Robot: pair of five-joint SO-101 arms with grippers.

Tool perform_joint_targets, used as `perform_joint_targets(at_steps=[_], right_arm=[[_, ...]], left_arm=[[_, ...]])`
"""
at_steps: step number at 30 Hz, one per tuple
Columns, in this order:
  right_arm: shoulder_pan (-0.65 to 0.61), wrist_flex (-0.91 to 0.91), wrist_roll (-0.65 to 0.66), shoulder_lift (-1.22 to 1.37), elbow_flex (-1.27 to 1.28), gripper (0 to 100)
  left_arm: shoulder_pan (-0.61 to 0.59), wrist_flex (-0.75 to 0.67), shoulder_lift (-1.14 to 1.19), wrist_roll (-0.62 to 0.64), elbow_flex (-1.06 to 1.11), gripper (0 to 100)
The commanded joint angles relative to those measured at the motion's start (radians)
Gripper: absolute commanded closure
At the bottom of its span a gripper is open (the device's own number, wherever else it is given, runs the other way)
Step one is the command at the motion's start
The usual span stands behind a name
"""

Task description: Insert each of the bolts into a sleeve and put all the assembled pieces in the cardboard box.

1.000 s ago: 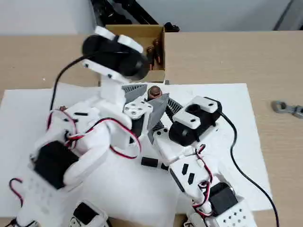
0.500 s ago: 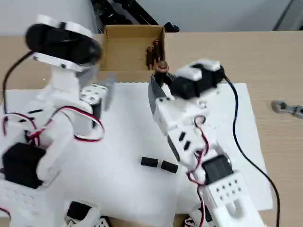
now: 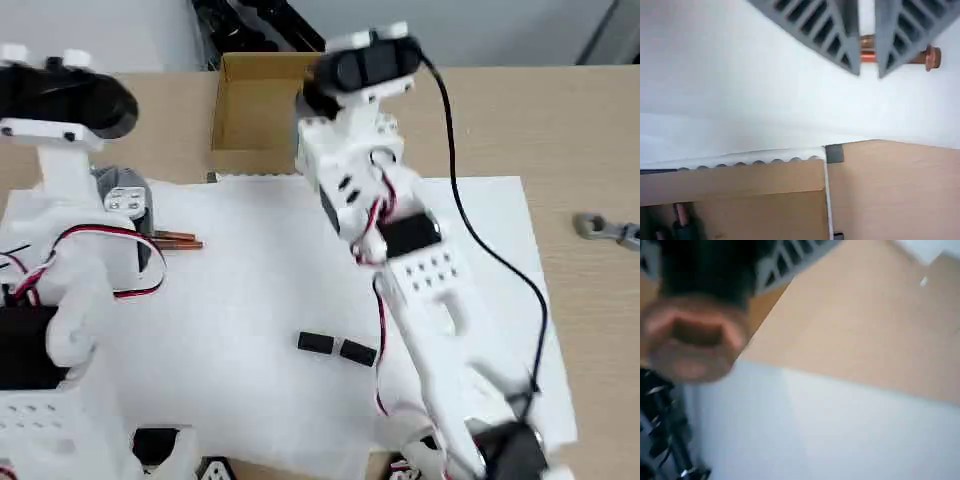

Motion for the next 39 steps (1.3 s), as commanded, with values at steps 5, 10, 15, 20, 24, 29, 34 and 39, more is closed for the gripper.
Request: perform_joint_targets(at_steps=[5, 10, 15, 20, 24, 29, 34, 39], right_arm=[[0.05, -0.079, -0.003, 0.291, -0.27, 99.5], [0.076, -0.087, -0.005, 0.51, -0.408, 99.5], [0.076, -0.087, -0.005, 0.704, -0.543, 99.5], [0.07, -0.087, -0.003, 0.831, -0.631, 99.5], [0.073, -0.079, -0.003, 0.881, -0.631, 99.4], [0.07, -0.079, -0.008, 0.888, -0.631, 99.4], [0.062, -0.047, -0.008, 0.888, -0.631, 87.9], [0.048, 0.033, -0.009, 0.877, -0.631, 73.3]], left_arm=[[-0.014, 0.012, -0.021, -0.005, 0.042, 99], [-0.014, 0.011, -0.021, -0.003, 0.058, 99], [-0.014, 0.012, -0.021, -0.002, 0.058, 99], [-0.009, 0.014, -0.021, 0.0, 0.087, 99], [-0.008, 0.014, -0.021, 0.0, 0.097, 99], [-0.008, 0.009, -0.021, 0.002, 0.097, 99], [-0.011, 0.008, -0.021, 0.002, 0.11, 99], [-0.014, 0.008, -0.021, 0.002, 0.119, 99]])
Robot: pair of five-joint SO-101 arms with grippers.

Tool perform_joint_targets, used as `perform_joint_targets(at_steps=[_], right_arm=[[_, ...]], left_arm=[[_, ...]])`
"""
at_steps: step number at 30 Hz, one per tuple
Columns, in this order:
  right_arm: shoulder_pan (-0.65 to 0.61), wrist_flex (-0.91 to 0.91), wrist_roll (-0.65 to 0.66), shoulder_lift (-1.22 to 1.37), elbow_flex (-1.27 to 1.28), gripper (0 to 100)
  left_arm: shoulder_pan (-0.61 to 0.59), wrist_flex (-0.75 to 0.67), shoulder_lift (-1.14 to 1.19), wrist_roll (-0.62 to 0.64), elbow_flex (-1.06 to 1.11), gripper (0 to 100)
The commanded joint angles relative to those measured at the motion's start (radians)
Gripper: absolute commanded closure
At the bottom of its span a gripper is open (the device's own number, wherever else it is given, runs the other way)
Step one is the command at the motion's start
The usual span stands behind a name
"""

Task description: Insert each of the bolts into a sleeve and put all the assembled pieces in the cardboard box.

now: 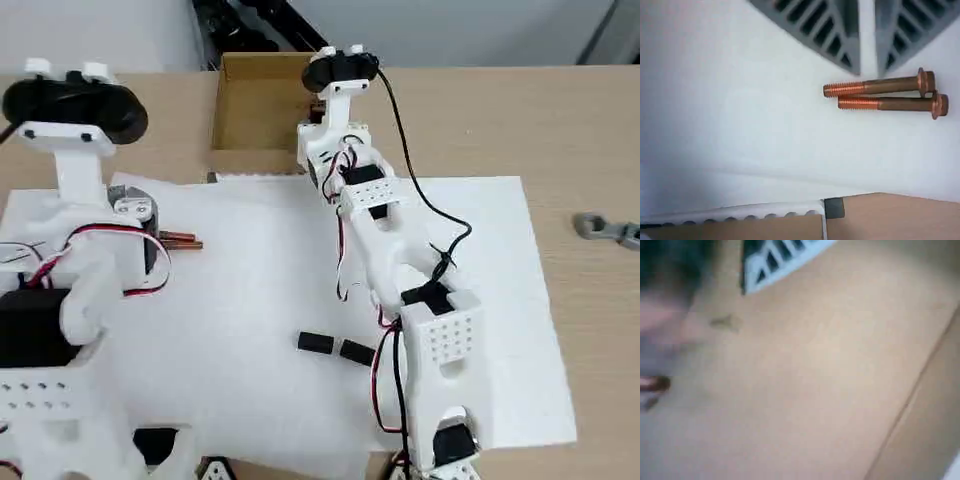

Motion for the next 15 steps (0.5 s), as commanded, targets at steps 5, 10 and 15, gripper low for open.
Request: perform_joint_targets(at_steps=[5, 10, 15], right_arm=[[-0.019, 0.074, -0.009, -0.111, -0.054, 75.3], [-0.019, 0.17, -0.009, -0.223, -0.054, 76.9], [-0.019, 0.337, -0.009, -0.377, -0.052, 98.6]], left_arm=[[-0.006, -0.005, -0.015, 0.003, -0.001, 99], [-0.008, -0.006, -0.008, 0.081, 0.007, 99], [-0.008, -0.012, -0.008, 0.109, 0.044, 94]])
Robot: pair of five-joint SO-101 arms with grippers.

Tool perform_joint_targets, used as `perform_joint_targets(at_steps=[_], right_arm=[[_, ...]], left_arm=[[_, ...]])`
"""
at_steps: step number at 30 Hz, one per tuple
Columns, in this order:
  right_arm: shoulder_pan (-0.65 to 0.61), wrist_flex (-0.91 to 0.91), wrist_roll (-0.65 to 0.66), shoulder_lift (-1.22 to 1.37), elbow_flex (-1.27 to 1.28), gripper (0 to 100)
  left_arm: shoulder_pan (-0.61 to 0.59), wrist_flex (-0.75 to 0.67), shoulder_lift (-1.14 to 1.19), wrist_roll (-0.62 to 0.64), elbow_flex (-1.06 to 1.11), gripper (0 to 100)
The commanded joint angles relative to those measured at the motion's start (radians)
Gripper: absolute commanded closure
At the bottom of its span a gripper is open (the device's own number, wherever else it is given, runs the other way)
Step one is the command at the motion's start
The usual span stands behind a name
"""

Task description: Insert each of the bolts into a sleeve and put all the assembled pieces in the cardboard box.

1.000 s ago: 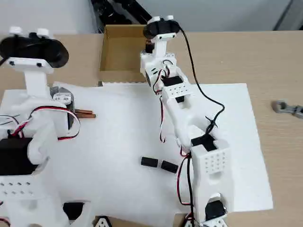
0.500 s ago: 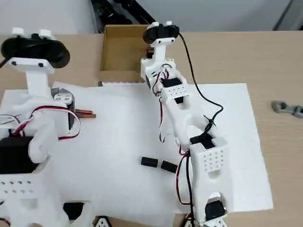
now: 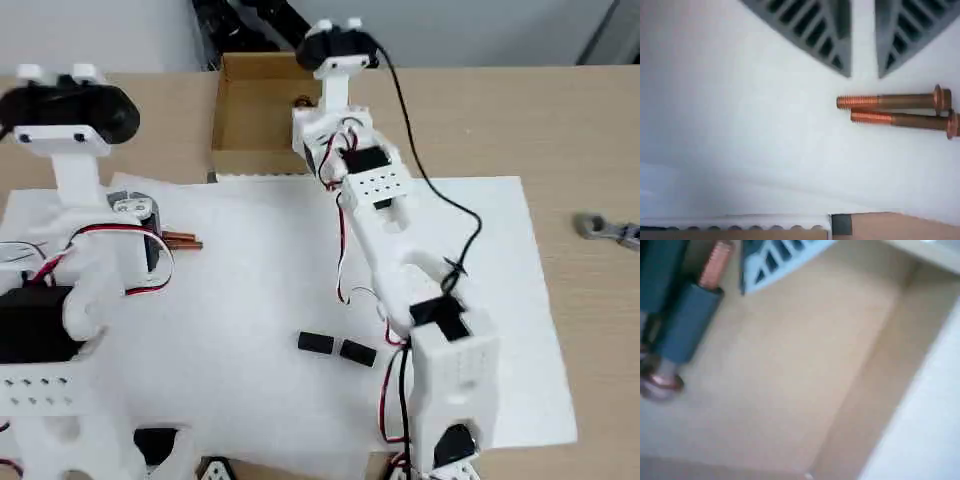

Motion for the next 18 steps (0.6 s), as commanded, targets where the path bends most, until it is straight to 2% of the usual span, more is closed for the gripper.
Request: perform_joint_targets(at_steps=[1, 5, 11, 18], right_arm=[[-0.002, 0.114, -0.011, -0.171, -0.043, 99.7], [-0.002, 0.286, -0.011, -0.289, -0.041, 99.1], [0.002, 0.541, -0.106, -0.473, -0.041, 99.1], [-0.001, 0.868, -0.129, -0.684, -0.041, 99.1]], left_arm=[[-0.008, -0.015, -0.006, 0.046, 0.018, 94], [-0.084, -0.051, 0.032, 0.103, 0.062, 94], [-0.258, -0.048, 0.265, 0.238, 0.058, 93], [-0.262, 0.02, 0.519, 0.41, -0.12, 93]])
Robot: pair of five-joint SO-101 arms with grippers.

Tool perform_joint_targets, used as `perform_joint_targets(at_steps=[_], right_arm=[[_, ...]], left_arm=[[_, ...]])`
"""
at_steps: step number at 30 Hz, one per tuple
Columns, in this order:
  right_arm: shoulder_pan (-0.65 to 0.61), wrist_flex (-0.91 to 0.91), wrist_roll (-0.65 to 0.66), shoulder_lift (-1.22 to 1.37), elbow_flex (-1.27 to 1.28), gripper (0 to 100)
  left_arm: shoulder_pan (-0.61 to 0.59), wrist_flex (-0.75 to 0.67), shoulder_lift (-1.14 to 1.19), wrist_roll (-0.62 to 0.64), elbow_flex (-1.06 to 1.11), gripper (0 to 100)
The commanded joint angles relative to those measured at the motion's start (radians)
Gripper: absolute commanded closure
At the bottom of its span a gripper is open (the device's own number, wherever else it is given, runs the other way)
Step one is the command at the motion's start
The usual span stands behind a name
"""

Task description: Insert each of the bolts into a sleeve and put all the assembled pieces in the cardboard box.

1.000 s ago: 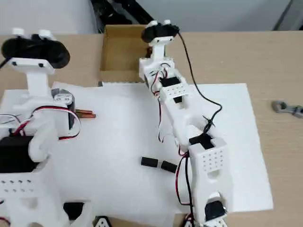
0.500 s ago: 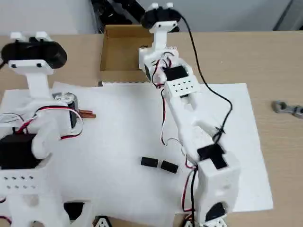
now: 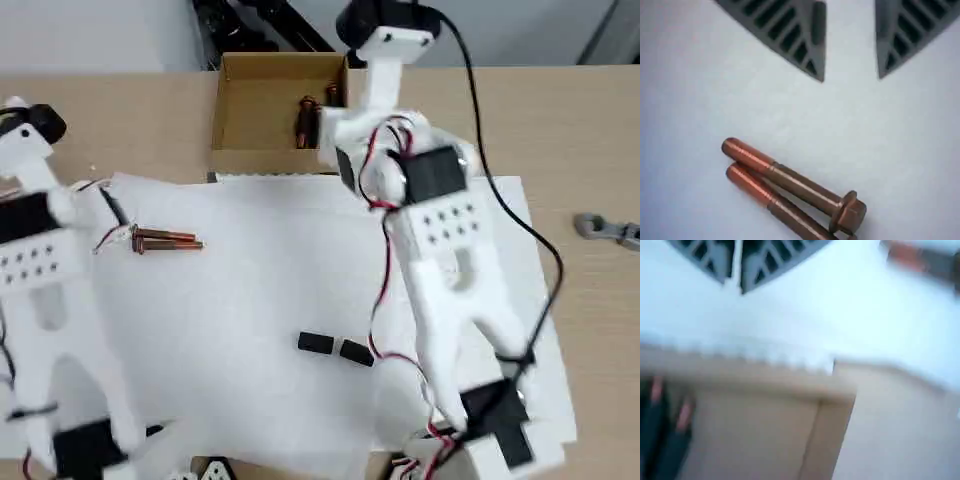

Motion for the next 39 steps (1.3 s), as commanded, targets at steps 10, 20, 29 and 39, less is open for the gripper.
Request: perform_joint_targets(at_steps=[10, 20, 29, 39], right_arm=[[0.005, 0.355, -0.011, -0.311, -0.005, 99.0], [0.001, 0.223, -0.008, -0.544, 0.404, 99.0], [-0.002, -0.091, 0.046, -0.872, 0.942, 99.1], [-0.002, -0.337, 0.135, -1.233, 1.343, 99.5]], left_arm=[[0.011, 0.158, 0.425, 0.387, -0.424, 91], [0.02, 0.158, 0.634, 0.54, -0.664, 87], [0.066, 0.158, 0.733, 0.634, -0.671, 87], [0.054, 0.126, 0.841, 0.698, -0.673, 87]])
